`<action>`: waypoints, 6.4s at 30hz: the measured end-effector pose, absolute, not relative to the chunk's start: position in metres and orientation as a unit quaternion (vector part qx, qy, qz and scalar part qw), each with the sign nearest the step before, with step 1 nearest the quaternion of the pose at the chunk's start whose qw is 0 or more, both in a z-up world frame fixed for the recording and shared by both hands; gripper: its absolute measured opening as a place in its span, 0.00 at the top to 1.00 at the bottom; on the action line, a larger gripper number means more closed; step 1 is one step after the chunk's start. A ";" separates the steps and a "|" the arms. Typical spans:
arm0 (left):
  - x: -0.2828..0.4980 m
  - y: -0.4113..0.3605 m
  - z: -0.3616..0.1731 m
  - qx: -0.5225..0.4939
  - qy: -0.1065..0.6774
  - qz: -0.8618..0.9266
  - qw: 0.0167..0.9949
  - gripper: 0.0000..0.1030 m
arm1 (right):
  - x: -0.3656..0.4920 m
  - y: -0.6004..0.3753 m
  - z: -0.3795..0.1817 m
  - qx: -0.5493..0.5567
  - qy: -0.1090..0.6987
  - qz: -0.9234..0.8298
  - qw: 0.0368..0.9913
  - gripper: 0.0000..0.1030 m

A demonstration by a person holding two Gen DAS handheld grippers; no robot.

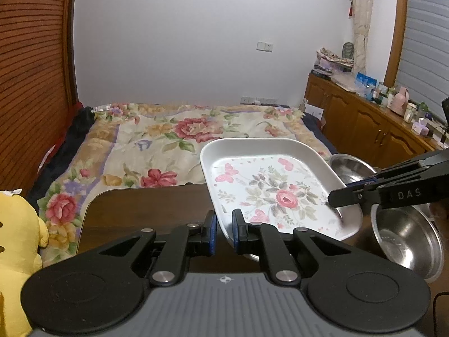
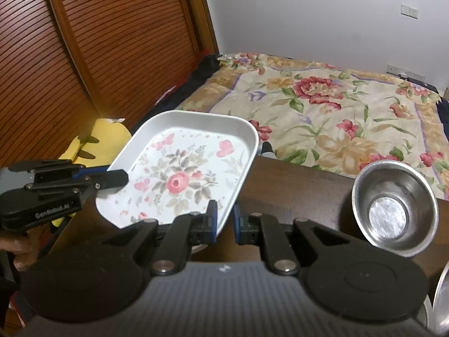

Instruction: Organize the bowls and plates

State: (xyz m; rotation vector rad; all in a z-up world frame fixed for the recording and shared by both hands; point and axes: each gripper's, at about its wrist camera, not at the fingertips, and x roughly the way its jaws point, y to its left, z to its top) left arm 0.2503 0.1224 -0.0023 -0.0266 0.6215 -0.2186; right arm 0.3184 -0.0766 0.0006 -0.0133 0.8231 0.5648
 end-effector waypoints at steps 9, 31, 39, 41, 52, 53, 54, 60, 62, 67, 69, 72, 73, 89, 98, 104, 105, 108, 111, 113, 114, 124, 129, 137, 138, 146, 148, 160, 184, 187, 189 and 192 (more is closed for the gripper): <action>0.223 0.117 0.007 -0.007 0.294 -0.112 0.949 0.87 | 0.293 -0.086 0.009 -0.004 0.382 0.276 0.882 0.87; 0.169 0.109 0.002 -0.012 0.290 -0.126 0.949 0.87 | 0.242 -0.106 0.004 0.003 0.371 0.283 0.885 0.87; 0.158 0.108 -0.018 -0.010 0.308 -0.125 0.943 0.87 | 0.228 -0.106 -0.015 0.012 0.384 0.284 0.879 0.87; 0.153 0.108 -0.022 -0.011 0.312 -0.125 0.942 0.87 | 0.224 -0.105 -0.019 0.012 0.388 0.284 0.877 0.87; 0.129 0.108 -0.038 -0.017 0.324 -0.118 0.938 0.87 | 0.203 -0.107 -0.034 0.032 0.389 0.291 0.873 0.87; 0.128 0.108 -0.039 -0.017 0.325 -0.118 0.938 0.87 | 0.202 -0.108 -0.036 0.036 0.391 0.291 0.873 0.87; 0.126 0.108 -0.039 -0.018 0.325 -0.118 0.938 0.87 | 0.200 -0.108 -0.037 0.038 0.391 0.292 0.872 0.87; 0.116 0.108 -0.039 -0.020 0.325 -0.123 0.937 0.87 | 0.190 -0.111 -0.042 0.043 0.391 0.294 0.871 0.87; 0.110 0.108 -0.041 -0.022 0.325 -0.125 0.937 0.87 | 0.184 -0.112 -0.042 0.043 0.388 0.295 0.872 0.87; 0.095 0.106 -0.046 -0.020 0.327 -0.125 0.937 0.87 | 0.172 -0.112 -0.043 0.036 0.381 0.298 0.874 0.87; 0.090 0.106 -0.047 -0.022 0.327 -0.125 0.936 0.87 | 0.168 -0.112 -0.044 0.037 0.378 0.299 0.875 0.87; 0.085 0.106 -0.048 -0.022 0.328 -0.123 0.936 0.87 | 0.162 -0.115 -0.047 0.052 0.379 0.304 0.873 0.87; 0.083 0.106 -0.049 -0.023 0.329 -0.124 0.936 0.87 | 0.161 -0.115 -0.048 0.056 0.379 0.305 0.872 0.87; 0.061 0.100 -0.058 -0.027 0.335 -0.133 0.933 0.87 | 0.134 -0.128 -0.067 0.107 0.359 0.295 0.879 0.87; 0.058 0.098 -0.062 -0.020 0.328 -0.123 0.936 0.87 | 0.121 -0.120 -0.075 0.080 0.335 0.283 0.895 0.86; 0.055 0.092 -0.066 -0.002 0.325 -0.107 0.940 0.86 | 0.118 -0.119 -0.077 0.069 0.322 0.277 0.903 0.86; 0.054 0.091 -0.066 -0.001 0.323 -0.107 0.940 0.86 | 0.118 -0.119 -0.077 0.069 0.322 0.277 0.903 0.86; 0.054 0.093 -0.068 -0.003 0.325 -0.105 0.940 0.86 | 0.118 -0.119 -0.077 0.072 0.321 0.278 0.902 0.85; 0.054 0.095 -0.071 -0.005 0.328 -0.105 0.939 0.86 | 0.116 -0.119 -0.078 0.075 0.321 0.278 0.902 0.85; 0.054 0.096 -0.072 -0.007 0.329 -0.105 0.938 0.86 | 0.115 -0.121 -0.079 0.076 0.320 0.278 0.903 0.85; 0.055 0.097 -0.072 -0.008 0.329 -0.105 0.938 0.86 | 0.114 -0.121 -0.079 0.076 0.318 0.277 0.903 0.85; 0.058 0.096 -0.057 -0.013 0.309 -0.106 0.945 0.83 | 0.108 -0.131 -0.063 0.070 0.285 0.261 0.920 0.85; 0.062 0.088 -0.045 -0.010 0.294 -0.115 0.949 0.80 | 0.108 -0.145 -0.053 0.070 0.266 0.247 0.929 0.85; 0.075 0.064 -0.033 0.000 0.279 -0.140 0.950 0.78 | 0.110 -0.175 -0.043 0.080 0.243 0.218 0.942 0.85; 0.078 0.060 -0.032 0.001 0.276 -0.144 0.950 0.78 | 0.109 -0.178 -0.041 0.080 0.241 0.215 0.943 0.85; 0.096 0.028 -0.026 0.007 0.263 -0.175 0.949 0.56 | 0.112 -0.205 -0.032 0.069 0.221 0.176 0.957 0.57; 0.101 0.019 -0.024 0.011 0.260 -0.180 0.949 0.47 | 0.116 -0.212 -0.032 0.071 0.217 0.163 0.960 0.49; 0.135 -0.020 -0.030 0.003 0.243 -0.189 0.952 0.07 | 0.148 -0.242 -0.046 0.047 0.190 0.124 0.973 0.00; 0.183 -0.053 -0.048 0.000 0.282 -0.185 0.941 0.41 | 0.187 -0.251 -0.073 0.066 0.189 0.131 0.971 0.00; 0.189 -0.052 -0.052 -0.004 0.290 -0.179 0.940 0.51 | 0.191 -0.253 -0.074 0.071 0.192 0.134 0.970 0.12; 0.192 -0.052 -0.053 -0.007 0.295 -0.177 0.939 0.58 | 0.195 -0.254 -0.077 0.076 0.203 0.136 0.967 0.23; 0.194 -0.054 -0.053 -0.007 0.299 -0.176 0.938 0.67 | 0.199 -0.255 -0.081 0.081 0.210 0.135 0.965 0.32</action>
